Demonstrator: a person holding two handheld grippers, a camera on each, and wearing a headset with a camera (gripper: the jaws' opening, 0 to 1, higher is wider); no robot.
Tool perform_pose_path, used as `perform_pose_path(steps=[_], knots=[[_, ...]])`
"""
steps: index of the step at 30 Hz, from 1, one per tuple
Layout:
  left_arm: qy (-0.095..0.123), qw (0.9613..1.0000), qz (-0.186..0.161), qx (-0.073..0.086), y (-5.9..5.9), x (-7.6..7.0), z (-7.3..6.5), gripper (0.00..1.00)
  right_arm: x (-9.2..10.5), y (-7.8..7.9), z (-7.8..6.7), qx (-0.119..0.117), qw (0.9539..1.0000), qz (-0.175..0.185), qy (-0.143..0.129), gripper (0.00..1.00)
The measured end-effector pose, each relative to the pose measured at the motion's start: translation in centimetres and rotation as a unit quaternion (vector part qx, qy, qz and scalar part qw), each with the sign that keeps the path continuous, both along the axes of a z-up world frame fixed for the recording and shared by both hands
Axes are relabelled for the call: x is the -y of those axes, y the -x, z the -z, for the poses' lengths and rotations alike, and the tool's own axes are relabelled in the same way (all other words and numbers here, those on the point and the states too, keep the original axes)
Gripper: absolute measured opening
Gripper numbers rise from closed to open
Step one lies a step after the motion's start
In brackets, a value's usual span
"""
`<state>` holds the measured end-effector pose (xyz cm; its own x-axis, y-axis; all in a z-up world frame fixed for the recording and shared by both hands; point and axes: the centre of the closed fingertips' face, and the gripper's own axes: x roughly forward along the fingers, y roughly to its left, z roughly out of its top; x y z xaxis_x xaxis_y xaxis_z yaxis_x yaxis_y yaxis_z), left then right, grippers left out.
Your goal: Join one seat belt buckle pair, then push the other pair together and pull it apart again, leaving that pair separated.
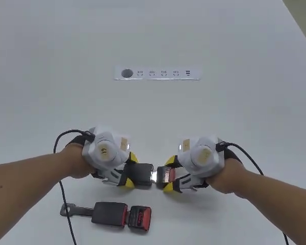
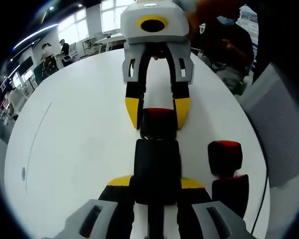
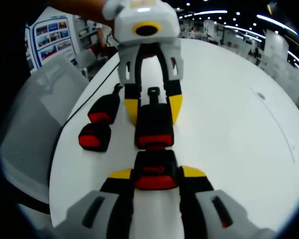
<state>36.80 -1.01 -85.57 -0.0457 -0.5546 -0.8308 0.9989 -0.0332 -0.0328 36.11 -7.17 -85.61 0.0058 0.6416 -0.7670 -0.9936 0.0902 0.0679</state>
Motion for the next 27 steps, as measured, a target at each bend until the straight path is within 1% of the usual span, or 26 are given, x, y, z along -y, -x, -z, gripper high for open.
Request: perform_pose_path(steps=[3, 7, 9, 10, 14, 19, 27], knots=[[0.002, 1.0, 0.0, 0.0, 0.0, 0.0, 0.1, 0.33, 0.6, 0.0, 0.0, -0.002, 1.0, -0.002, 0.0, 0.34], [0.004, 1.0, -0.001, 0.0, 0.0, 0.1, -0.1, 0.33, 0.9, 0.0, 0.0, 0.0, 1.0, -0.006, 0.003, 0.34], [0.006, 1.0, -0.001, -0.001, 0.0, 0.1, 0.0, 0.33, 1.2, -0.1, 0.0, -0.002, 1.0, -0.005, -0.001, 0.34], [0.007, 1.0, -0.002, -0.002, 0.0, 0.1, -0.1, 0.33, 1.2, -0.1, 0.0, -0.003, 1.0, -0.003, -0.005, 0.34], [0.008, 1.0, -0.002, -0.002, 0.0, 0.1, -0.1, 0.33, 1.2, 0.1, 0.0, -0.001, 1.0, 0.0, -0.006, 0.35], [0.008, 1.0, 0.002, 0.0, 0.0, 0.1, -0.1, 0.33, 2.3, 0.3, 0.0, 0.003, 1.0, 0.004, -0.008, 0.35], [0.006, 1.0, 0.0, -0.003, 0.0, 0.1, -0.1, 0.33, 4.2, 0.4, 0.0, 0.003, 1.0, 0.007, 0.0, 0.35]])
